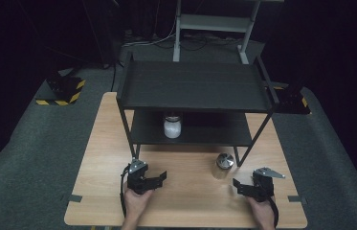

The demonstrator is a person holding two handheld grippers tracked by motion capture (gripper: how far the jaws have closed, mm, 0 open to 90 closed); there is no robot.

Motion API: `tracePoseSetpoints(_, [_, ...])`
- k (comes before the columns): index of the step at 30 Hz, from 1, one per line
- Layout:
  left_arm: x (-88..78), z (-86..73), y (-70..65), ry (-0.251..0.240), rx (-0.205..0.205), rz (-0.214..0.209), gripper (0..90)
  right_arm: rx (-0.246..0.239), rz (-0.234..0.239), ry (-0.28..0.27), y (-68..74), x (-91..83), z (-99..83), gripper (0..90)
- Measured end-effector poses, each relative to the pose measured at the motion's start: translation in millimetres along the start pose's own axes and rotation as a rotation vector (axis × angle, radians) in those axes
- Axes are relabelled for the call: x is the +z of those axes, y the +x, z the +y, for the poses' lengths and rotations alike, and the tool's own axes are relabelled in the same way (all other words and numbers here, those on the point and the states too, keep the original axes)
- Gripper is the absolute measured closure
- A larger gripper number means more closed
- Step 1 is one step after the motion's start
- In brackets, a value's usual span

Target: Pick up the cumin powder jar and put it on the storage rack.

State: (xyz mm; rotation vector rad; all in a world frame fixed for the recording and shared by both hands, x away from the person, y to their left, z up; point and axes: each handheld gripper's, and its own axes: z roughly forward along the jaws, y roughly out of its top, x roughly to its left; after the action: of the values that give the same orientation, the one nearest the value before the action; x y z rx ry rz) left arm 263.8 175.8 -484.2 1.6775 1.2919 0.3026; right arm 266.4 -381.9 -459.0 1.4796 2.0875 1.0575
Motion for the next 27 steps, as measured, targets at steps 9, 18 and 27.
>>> tracePoseSetpoints(9, [0.0, 0.1, 1.0, 0.0, -0.001, -0.004, 8.2, -0.034, -0.004, 0.013, 9.3, -5.0, -3.7, 4.5])
tracePoseSetpoints(18, [-0.1, -0.4, 1.5, -0.003, -0.002, -0.007, 8.3, -0.08, 0.026, 0.032, 20.5, -13.0, -9.5, 3.9])
tracePoseSetpoints(27, [-0.1, -0.3, 1.7, -0.002, -0.002, -0.008, 8.3, -0.09, 0.033, 0.029, 23.7, -14.3, -12.6, 4.0])
